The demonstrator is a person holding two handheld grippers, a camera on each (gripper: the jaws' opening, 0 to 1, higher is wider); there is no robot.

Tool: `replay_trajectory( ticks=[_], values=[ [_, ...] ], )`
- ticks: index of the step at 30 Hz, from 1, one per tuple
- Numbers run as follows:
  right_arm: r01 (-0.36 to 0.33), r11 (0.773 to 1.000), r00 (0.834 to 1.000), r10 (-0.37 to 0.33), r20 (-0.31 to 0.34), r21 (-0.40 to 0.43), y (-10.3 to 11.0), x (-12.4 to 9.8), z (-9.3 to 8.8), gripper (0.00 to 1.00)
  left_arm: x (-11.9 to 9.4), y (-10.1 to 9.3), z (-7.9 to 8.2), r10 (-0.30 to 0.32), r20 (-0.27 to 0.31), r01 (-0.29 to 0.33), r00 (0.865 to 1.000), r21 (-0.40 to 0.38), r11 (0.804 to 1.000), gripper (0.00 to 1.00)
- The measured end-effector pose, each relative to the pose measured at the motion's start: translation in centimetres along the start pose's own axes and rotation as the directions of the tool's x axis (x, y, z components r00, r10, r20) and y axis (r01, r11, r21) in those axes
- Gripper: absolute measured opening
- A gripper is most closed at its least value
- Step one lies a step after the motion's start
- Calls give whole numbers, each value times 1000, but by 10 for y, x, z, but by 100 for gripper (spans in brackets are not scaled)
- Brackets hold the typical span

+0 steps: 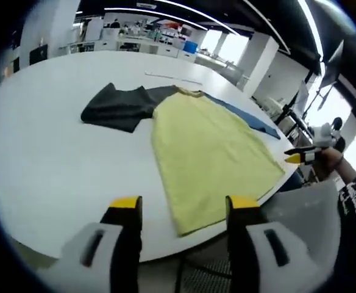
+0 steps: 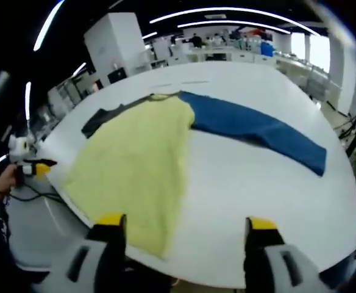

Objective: Fold the garment on the visible template until the final outline fits inside the template.

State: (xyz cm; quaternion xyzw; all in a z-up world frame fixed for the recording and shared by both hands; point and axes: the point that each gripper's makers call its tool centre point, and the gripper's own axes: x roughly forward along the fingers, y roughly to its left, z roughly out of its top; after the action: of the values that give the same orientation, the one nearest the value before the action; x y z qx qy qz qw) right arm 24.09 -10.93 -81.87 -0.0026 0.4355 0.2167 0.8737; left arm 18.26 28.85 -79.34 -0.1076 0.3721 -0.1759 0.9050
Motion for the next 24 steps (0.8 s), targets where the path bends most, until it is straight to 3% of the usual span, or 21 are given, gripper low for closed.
replay_trajectory(
  ticks=[7, 11, 13, 20, 24],
  values=[
    [82, 996, 995, -83, 51, 26, -49, -3, 19, 86, 2, 0, 14, 15, 16, -16, 1000, 63, 998, 69],
    [176, 982, 980, -182, 84, 72, -96, -6, 32, 83, 3, 2, 21, 19, 27, -21, 999, 70, 997, 71],
    [205, 974, 967, -217, 135, 97, -112, -8, 44, 83, 6, 9, 21, 44, 20, -45, 999, 79, 996, 77],
    [227, 962, 959, -248, 138, 152, -152, -9, 61, 82, 8, 14, 26, 61, 30, -63, 998, 78, 995, 87],
    [267, 952, 952, -285, 112, 149, -177, 0, 60, 82, 9, 18, 32, 82, 53, -85, 995, 66, 994, 95]
  ],
)
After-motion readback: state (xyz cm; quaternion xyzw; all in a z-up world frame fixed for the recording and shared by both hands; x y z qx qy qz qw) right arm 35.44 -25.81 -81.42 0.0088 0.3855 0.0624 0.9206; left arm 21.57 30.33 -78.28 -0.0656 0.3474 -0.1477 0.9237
